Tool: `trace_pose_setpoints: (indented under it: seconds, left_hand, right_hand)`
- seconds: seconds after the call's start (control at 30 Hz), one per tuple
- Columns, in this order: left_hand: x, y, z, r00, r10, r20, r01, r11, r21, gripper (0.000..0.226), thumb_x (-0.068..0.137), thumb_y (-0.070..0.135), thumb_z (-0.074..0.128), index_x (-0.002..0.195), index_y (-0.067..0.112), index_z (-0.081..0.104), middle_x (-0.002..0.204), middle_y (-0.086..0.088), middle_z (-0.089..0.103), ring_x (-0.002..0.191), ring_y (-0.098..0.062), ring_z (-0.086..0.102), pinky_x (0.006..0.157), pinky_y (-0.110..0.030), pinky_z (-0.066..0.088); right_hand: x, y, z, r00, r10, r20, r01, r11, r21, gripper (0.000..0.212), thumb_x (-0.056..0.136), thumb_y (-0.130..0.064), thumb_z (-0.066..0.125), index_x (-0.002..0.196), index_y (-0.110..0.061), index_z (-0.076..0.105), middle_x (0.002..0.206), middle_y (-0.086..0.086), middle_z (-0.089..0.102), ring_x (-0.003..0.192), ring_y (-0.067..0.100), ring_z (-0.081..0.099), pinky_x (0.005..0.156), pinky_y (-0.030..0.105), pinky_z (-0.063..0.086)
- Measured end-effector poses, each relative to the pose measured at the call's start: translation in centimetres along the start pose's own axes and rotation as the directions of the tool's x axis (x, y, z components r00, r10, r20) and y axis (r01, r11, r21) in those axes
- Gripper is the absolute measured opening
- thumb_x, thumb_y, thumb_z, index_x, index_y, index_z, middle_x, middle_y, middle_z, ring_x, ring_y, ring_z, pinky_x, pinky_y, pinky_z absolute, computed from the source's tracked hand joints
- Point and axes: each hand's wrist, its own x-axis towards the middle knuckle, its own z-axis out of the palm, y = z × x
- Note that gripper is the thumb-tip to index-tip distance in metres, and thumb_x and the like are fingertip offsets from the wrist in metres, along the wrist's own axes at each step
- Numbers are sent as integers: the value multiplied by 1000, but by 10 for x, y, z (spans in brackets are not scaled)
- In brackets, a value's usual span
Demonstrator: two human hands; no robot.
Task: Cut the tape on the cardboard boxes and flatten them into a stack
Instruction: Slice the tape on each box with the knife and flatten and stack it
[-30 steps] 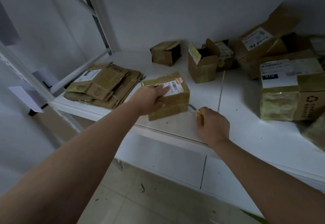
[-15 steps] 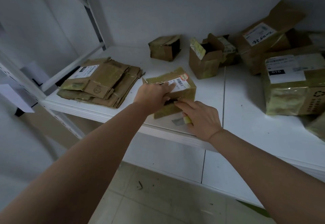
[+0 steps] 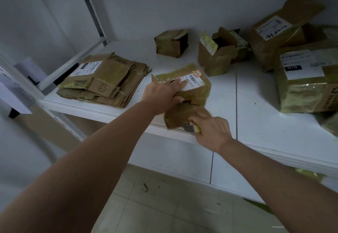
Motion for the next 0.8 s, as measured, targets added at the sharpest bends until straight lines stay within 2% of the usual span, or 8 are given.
trace_pose_setpoints:
  seconds: [0.1, 0.27, 0.37, 0.47, 0.57, 0.63, 0.73, 0.8]
  left_hand:
    - [10, 7, 0, 999, 32, 14, -32, 999, 12, 60, 99, 52, 34, 153, 34, 12, 160, 5, 19, 142, -23, 31, 100, -42, 39]
    - [11, 7, 3, 999, 38, 10, -38, 999, -24, 64, 97, 53, 39, 152, 36, 13, 160, 7, 18, 143, -22, 29, 101, -42, 39]
    - [8, 10, 2, 999, 31, -12, -32, 999, -26, 68, 95, 55, 44, 152, 36, 12, 160, 7, 18, 144, -21, 26, 101, -42, 40]
    - [5, 15, 4, 1000, 6, -15, -7, 1000, -12, 86, 85, 58, 59, 152, 35, 9, 160, 7, 16, 146, -21, 22, 101, -42, 41]
    - [-1, 18, 7, 1000, -21, -5, 21, 999, 31, 98, 81, 52, 69, 153, 33, 4, 161, 7, 11, 147, -20, 17, 105, -41, 39]
    - [-4, 18, 7, 999, -35, -12, 36, 998, 55, 99, 81, 46, 71, 152, 33, 3, 161, 7, 11, 147, -21, 17, 104, -42, 40]
    - [-6, 17, 8, 998, -60, -10, 60, 997, 50, 97, 84, 38, 70, 152, 34, 1, 161, 7, 10, 147, -22, 17, 104, -43, 41]
    - [-5, 16, 8, 998, -62, -7, 62, 997, 42, 95, 86, 36, 70, 152, 34, 2, 161, 7, 11, 147, -22, 18, 103, -43, 42]
  right_hand:
    - [-12, 0, 5, 1000, -15, 9, 15, 999, -34, 45, 95, -30, 40, 139, -36, 38, 149, -16, 34, 99, 23, 63, 76, 28, 50]
    - [7, 8, -16, 999, 18, 44, -17, 1000, -23, 35, 87, -30, 51, 121, -36, 54, 124, -11, 59, 102, 20, 60, 77, 27, 46]
    - [5, 15, -21, 987, 111, -118, -108, 994, 31, 35, 84, -38, 57, 119, -35, 54, 120, -10, 60, 95, 21, 63, 67, 25, 39]
    - [12, 22, -31, 932, 218, -291, -214, 976, 47, 45, 81, -33, 65, 122, -24, 51, 122, 2, 49, 73, 28, 61, 57, 26, 35]
    - [25, 26, -36, 890, 138, -435, -183, 981, -63, 64, 64, -28, 82, 122, -18, 55, 118, 12, 54, 47, 24, 51, 45, 21, 30]
    - [33, 25, -34, 909, 85, -407, -152, 979, -137, 69, 62, -33, 84, 123, -18, 54, 123, 11, 53, 45, 19, 43, 44, 20, 28]
    - [38, 19, -24, 952, 145, -270, -190, 971, -148, 66, 76, -34, 74, 132, -22, 42, 138, 3, 37, 55, 19, 47, 49, 23, 33]
    - [39, 19, -23, 949, 163, -271, -202, 972, -122, 64, 78, -32, 72, 132, -22, 40, 136, 2, 36, 58, 17, 46, 51, 24, 33]
